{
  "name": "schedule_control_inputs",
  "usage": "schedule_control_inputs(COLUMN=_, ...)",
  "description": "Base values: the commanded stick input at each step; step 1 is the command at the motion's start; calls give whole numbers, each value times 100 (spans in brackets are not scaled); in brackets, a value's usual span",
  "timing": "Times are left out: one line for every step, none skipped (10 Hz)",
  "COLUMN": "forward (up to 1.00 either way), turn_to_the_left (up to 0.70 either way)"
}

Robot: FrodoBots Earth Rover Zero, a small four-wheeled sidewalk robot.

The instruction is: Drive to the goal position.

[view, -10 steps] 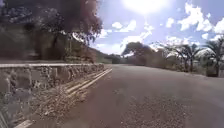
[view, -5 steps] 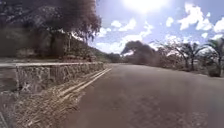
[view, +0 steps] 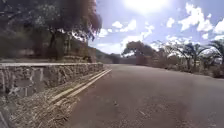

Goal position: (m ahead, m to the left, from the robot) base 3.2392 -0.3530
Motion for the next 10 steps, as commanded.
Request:
schedule_control_inputs(forward=50, turn_to_the_left=0)
schedule_control_inputs(forward=50, turn_to_the_left=0)
schedule_control_inputs(forward=50, turn_to_the_left=0)
schedule_control_inputs(forward=50, turn_to_the_left=0)
schedule_control_inputs(forward=50, turn_to_the_left=0)
schedule_control_inputs(forward=50, turn_to_the_left=-38)
schedule_control_inputs(forward=50, turn_to_the_left=-45)
schedule_control_inputs(forward=50, turn_to_the_left=-44)
schedule_control_inputs(forward=50, turn_to_the_left=-18)
schedule_control_inputs(forward=50, turn_to_the_left=0)
